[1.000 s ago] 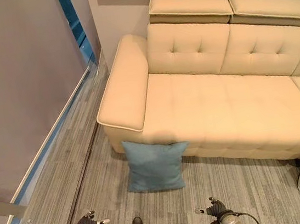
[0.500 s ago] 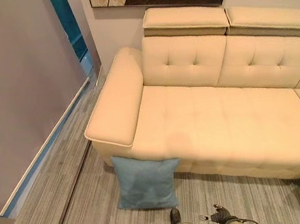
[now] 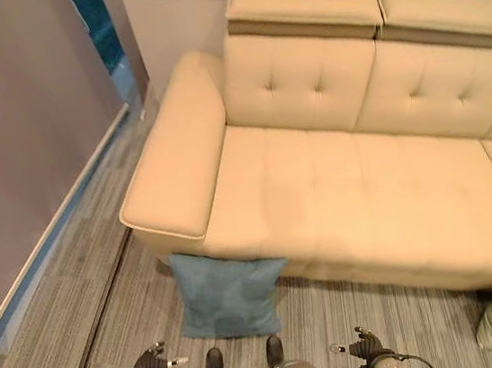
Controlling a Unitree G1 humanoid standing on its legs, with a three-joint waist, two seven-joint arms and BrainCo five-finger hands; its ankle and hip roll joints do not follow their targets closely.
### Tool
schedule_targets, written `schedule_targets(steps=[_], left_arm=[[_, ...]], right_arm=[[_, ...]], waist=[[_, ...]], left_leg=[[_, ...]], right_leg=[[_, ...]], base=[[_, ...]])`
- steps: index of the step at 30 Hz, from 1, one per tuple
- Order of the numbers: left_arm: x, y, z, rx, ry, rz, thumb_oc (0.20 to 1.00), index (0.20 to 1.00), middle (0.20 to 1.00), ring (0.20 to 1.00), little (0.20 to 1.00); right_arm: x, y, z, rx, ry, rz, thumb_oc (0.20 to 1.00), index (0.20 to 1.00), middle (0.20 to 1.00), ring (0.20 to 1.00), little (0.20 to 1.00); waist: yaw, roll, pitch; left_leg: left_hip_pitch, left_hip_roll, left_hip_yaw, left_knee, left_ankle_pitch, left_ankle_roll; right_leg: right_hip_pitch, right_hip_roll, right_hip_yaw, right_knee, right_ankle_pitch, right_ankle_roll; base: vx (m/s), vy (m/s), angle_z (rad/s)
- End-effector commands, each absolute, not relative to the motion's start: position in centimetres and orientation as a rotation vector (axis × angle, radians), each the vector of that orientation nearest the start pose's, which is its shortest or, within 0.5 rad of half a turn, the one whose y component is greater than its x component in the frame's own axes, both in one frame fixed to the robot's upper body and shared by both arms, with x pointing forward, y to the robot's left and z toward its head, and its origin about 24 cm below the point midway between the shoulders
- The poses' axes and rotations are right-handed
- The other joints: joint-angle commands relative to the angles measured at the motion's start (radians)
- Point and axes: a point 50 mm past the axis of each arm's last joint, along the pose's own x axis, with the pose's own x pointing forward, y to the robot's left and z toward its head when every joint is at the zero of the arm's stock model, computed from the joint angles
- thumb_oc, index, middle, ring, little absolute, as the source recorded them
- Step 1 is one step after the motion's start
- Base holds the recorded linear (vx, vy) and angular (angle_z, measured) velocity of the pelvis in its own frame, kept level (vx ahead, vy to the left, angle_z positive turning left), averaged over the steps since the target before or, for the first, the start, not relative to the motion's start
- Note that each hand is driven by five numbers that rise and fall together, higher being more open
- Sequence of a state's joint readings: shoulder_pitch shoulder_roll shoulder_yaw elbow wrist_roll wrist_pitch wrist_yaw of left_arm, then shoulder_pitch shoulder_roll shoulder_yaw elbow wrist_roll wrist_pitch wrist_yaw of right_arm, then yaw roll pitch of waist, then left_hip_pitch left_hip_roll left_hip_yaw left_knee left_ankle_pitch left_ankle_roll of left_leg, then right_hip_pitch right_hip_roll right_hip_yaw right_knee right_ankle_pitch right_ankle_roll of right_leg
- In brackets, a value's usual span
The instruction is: Pick up all the scattered cushions and arrange them neatly on the sofa.
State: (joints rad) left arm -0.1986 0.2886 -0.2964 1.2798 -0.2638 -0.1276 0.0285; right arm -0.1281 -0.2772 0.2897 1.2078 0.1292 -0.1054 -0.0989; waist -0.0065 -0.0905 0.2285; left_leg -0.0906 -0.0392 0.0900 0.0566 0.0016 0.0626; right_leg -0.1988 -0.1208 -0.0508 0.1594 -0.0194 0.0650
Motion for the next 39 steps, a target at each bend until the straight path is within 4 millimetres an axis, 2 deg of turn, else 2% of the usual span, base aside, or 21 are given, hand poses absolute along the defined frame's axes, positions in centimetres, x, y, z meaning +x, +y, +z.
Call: schedule_targets(steps=[1,3,4,6,8,9,10,12,13,14,16,17,19,20,21,22,23,27,31,36,39], left_arm=[[16.9,26.8,-12.4,0.263,0.914,0.185,1.000,1.000,1.000,1.000,1.000],[17.2,27.1,-12.1,0.261,0.899,0.200,1.000,1.000,1.000,1.000,1.000],[17.5,27.2,-11.9,0.264,0.887,0.200,1.000,1.000,1.000,1.000,1.000],[18.1,26.9,-11.7,0.262,0.867,0.193,1.000,1.000,1.000,1.000,1.000],[18.2,26.6,-11.7,0.257,0.866,0.184,1.000,1.000,1.000,1.000,1.000],[18.1,26.5,-11.9,0.261,0.871,0.174,1.000,1.000,1.000,1.000,1.000],[18.1,26.2,-12.0,0.259,0.872,0.166,1.000,1.000,1.000,1.000,1.000],[18.0,25.9,-12.1,0.263,0.881,0.154,1.000,1.000,1.000,1.000,1.000],[17.4,25.5,-12.6,0.255,0.909,0.136,1.000,1.000,1.000,1.000,1.000],[17.4,25.4,-12.6,0.255,0.909,0.136,1.000,1.000,1.000,1.000,1.000],[17.7,24.9,-12.7,0.258,0.906,0.111,1.000,1.000,1.000,1.000,1.000],[17.7,24.9,-12.7,0.258,0.906,0.111,1.000,1.000,1.000,1.000,1.000],[17.5,24.7,-12.8,0.249,0.908,0.106,1.000,1.000,1.000,1.000,1.000],[17.9,24.3,-12.7,0.242,0.894,0.098,1.000,1.000,1.000,1.000,1.000],[17.9,24.3,-12.7,0.242,0.895,0.098,1.000,1.000,1.000,1.000,1.000],[18.0,24.2,-12.6,0.245,0.886,0.091,1.000,1.000,1.000,1.000,1.000],[18.5,24.2,-12.3,0.242,0.864,0.092,1.000,1.000,1.000,1.000,1.000],[19.0,24.2,-12.0,0.235,0.838,0.100,1.000,1.000,1.000,1.000,1.000],[20.4,23.8,-11.2,0.253,0.780,0.069,1.000,1.000,1.000,1.000,1.000],[22.7,24.8,-9.1,0.278,0.664,0.098,1.000,1.000,1.000,1.000,1.000],[23.0,25.3,-8.6,0.283,0.643,0.113,1.000,1.000,1.000,1.000,1.000]], right_arm=[[16.4,-23.5,-13.5,-0.408,0.941,-0.045,1.000,1.000,1.000,1.000,1.000],[16.5,-23.4,-13.4,-0.410,0.934,-0.039,1.000,1.000,1.000,1.000,1.000],[16.5,-23.4,-13.5,-0.416,0.937,-0.033,1.000,1.000,1.000,1.000,1.000],[17.0,-23.2,-13.3,-0.429,0.923,-0.020,1.000,1.000,1.000,1.000,1.000],[17.0,-23.3,-13.2,-0.429,0.914,-0.021,1.000,1.000,1.000,1.000,1.000],[16.5,-23.5,-13.4,-0.422,0.928,-0.027,1.000,1.000,1.000,1.000,1.000],[16.4,-23.7,-13.4,-0.423,0.930,-0.037,1.000,1.000,1.000,1.000,1.000],[16.4,-23.7,-13.4,-0.427,0.929,-0.033,1.000,1.000,1.000,1.000,1.000],[15.6,-24.3,-13.5,-0.422,0.946,-0.052,1.000,1.000,1.000,1.000,1.000],[15.6,-24.3,-13.5,-0.422,0.946,-0.052,1.000,1.000,1.000,1.000,1.000],[15.3,-24.9,-13.5,-0.419,0.950,-0.077,1.000,1.000,1.000,1.000,1.000],[15.3,-24.9,-13.5,-0.419,0.950,-0.077,1.000,1.000,1.000,1.000,1.000],[15.1,-25.2,-13.5,-0.417,0.953,-0.082,1.000,1.000,1.000,1.000,1.000],[14.6,-25.2,-13.7,-0.414,0.969,-0.086,1.000,1.000,1.000,1.000,1.000],[14.6,-25.2,-13.7,-0.414,0.969,-0.086,1.000,1.000,1.000,1.000,1.000],[14.5,-25.1,-13.7,-0.414,0.975,-0.080,1.000,1.000,1.000,1.000,1.000],[14.4,-25.1,-13.8,-0.411,0.972,-0.081,1.000,1.000,1.000,1.000,1.000],[14.6,-25.1,-13.6,-0.400,0.959,-0.086,1.000,1.000,1.000,1.000,1.000],[15.4,-25.1,-13.3,-0.399,0.936,-0.089,1.000,1.000,1.000,1.000,1.000],[16.7,-24.3,-12.9,-0.365,0.889,-0.085,1.000,1.000,1.000,1.000,1.000],[16.8,-24.1,-12.9,-0.357,0.889,-0.083,1.000,1.000,1.000,1.000,1.000]], waist=[[0.045,-0.042,0.000],[0.055,-0.040,0.001],[0.047,-0.038,-0.003],[0.049,-0.035,-0.001],[0.038,-0.026,-0.001],[0.022,-0.018,-0.002],[0.032,-0.020,-0.001],[0.026,-0.017,-0.002],[0.007,-0.013,-0.007],[0.005,-0.013,-0.007],[0.000,-0.018,0.010],[-0.001,-0.018,0.010],[0.003,-0.031,0.018],[-0.003,-0.056,0.015],[-0.003,-0.056,0.016],[0.004,-0.054,0.012],[0.001,-0.048,-0.005],[-0.008,-0.040,-0.010],[-0.013,-0.039,0.002],[0.002,-0.051,0.024],[0.009,-0.058,0.024]], left_leg=[[-0.036,0.032,-0.036,0.152,-0.118,-0.070],[-0.027,0.029,-0.029,0.144,-0.119,-0.066],[-0.011,0.018,-0.037,0.113,-0.108,-0.060],[0.013,0.008,-0.041,0.072,-0.095,-0.056],[0.011,0.006,-0.057,0.060,-0.078,-0.059],[0.006,0.003,-0.083,0.049,-0.059,-0.060],[-0.002,-0.001,-0.082,0.059,-0.061,-0.067],[-0.006,-0.002,-0.089,0.062,-0.058,-0.072],[-0.024,-0.005,-0.115,0.091,-0.041,-0.104],[-0.024,-0.005,-0.116,0.093,-0.042,-0.105],[-0.089,0.011,-0.106,0.196,0.005,-0.142],[-0.090,0.011,-0.107,0.196,0.005,-0.142],[-0.121,0.004,-0.132,0.302,0.017,-0.152],[-0.156,0.060,-0.115,0.365,0.019,-0.141],[-0.154,0.060,-0.115,0.365,0.019,-0.141],[-0.145,0.060,-0.145,0.322,0.013,-0.141],[-0.124,0.109,-0.169,0.200,0.017,-0.154],[-0.096,0.108,-0.198,0.157,0.006,-0.160],[-0.107,0.088,-0.151,0.195,-0.045,-0.148],[-0.140,0.072,-0.077,0.267,-0.106,-0.135],[-0.150,0.073,-0.072,0.288,-0.122,-0.130]], right_leg=[[0.089,-0.115,-0.009,-0.052,0.136,0.110],[0.086,-0.111,-0.053,-0.047,0.133,0.110],[0.071,-0.063,-0.033,-0.051,0.109,0.100],[0.058,-0.017,-0.058,-0.061,0.087,0.080],[0.055,0.018,0.002,-0.044,0.055,0.073],[0.047,0.092,0.103,-0.006,0.020,0.044],[0.063,0.071,0.060,-0.021,0.017,0.044],[0.071,0.077,0.060,-0.029,0.011,0.037],[0.095,0.104,0.091,-0.055,-0.004,0.010],[0.096,0.103,0.089,-0.056,-0.004,0.010],[0.115,0.094,0.065,-0.077,0.001,-0.004],[0.115,0.094,0.064,-0.077,0.001,-0.004],[0.132,0.095,0.060,-0.094,0.010,-0.018],[0.162,0.069,0.040,-0.137,0.019,-0.022],[0.164,0.068,0.039,-0.138,0.019,-0.021],[0.172,0.069,0.040,-0.157,0.020,-0.016],[0.174,0.067,0.039,-0.179,0.018,-0.003],[0.170,0.055,0.050,-0.175,0.014,0.011],[0.170,0.016,0.078,-0.176,0.019,0.030],[0.138,-0.035,0.106,-0.180,0.051,0.067],[0.141,-0.045,0.106,-0.190,0.055,0.076]], base=[[0.07,0.124,-0.77],[0.08,0.118,-0.51],[0.10,0.128,-0.27],[0.08,0.078,0.02],[0.04,0.004,0.30],[0.00,-0.052,0.35],[0.00,-0.057,0.42],[0.01,-0.115,0.48],[0.03,-0.141,0.52],[0.02,-0.124,0.75],[-0.06,-0.076,0.96],[-0.08,-0.088,0.74],[-0.04,-0.100,0.52],[-0.01,-0.079,0.23],[0.01,-0.045,0.26],[0.08,0.063,0.34],[0.08,0.060,0.24],[0.11,0.140,0.06],[0.08,0.251,-0.02],[0.03,0.196,-0.55],[0.05,0.082,-0.15]])
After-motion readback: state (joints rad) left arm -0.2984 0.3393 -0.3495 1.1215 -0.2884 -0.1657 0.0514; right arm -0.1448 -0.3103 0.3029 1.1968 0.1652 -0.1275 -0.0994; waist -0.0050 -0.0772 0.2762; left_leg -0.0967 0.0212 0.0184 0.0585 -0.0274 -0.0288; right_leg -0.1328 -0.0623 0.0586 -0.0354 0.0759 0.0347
